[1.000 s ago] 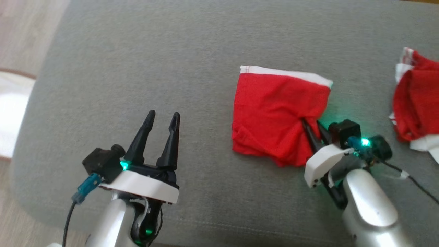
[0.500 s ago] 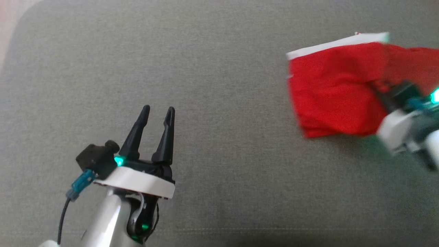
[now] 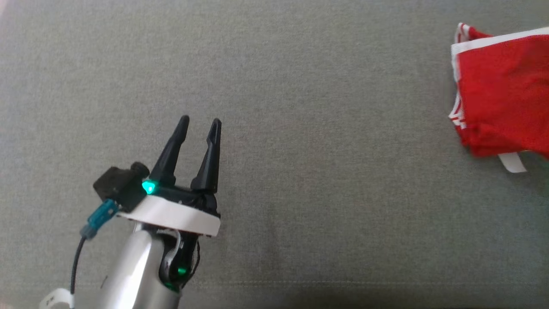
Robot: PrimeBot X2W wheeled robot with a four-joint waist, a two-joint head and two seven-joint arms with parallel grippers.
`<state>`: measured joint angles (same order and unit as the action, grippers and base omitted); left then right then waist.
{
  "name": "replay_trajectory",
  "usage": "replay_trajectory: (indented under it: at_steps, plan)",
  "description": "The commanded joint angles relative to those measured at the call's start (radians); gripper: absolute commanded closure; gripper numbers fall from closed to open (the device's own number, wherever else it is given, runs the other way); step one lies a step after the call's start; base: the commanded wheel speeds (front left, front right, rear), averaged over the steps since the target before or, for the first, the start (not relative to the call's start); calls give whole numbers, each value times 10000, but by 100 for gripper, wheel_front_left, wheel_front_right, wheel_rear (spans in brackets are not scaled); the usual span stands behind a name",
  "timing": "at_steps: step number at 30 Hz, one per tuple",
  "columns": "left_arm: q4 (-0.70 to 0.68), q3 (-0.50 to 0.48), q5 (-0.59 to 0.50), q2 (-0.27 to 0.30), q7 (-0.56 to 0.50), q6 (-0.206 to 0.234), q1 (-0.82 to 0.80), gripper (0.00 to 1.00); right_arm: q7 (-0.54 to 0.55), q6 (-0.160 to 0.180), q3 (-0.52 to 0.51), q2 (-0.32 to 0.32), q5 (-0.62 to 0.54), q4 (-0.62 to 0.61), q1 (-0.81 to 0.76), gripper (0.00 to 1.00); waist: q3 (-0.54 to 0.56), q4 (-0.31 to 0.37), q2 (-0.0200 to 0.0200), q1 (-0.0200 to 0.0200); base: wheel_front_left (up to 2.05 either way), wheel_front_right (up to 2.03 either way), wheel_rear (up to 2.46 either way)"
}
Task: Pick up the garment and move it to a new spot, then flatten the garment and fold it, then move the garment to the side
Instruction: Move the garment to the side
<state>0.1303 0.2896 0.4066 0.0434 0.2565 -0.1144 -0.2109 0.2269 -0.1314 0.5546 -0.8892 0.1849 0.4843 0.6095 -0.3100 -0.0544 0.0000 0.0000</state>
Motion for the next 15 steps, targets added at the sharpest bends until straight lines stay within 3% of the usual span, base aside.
replay_trajectory:
  at_steps: [1, 15]
  plan:
    - [-353, -258, 55, 68, 53, -19, -397, 0, 55, 7, -137, -501, 48, -65, 151, 100, -109, -84, 0, 0, 0, 0, 0]
    - [-367, -163, 150, 68, 53, -53, -532, 0, 1054, 7, -1920, 121, -722, 973, -136, 100, -505, -381, 0, 0, 0, 0, 0]
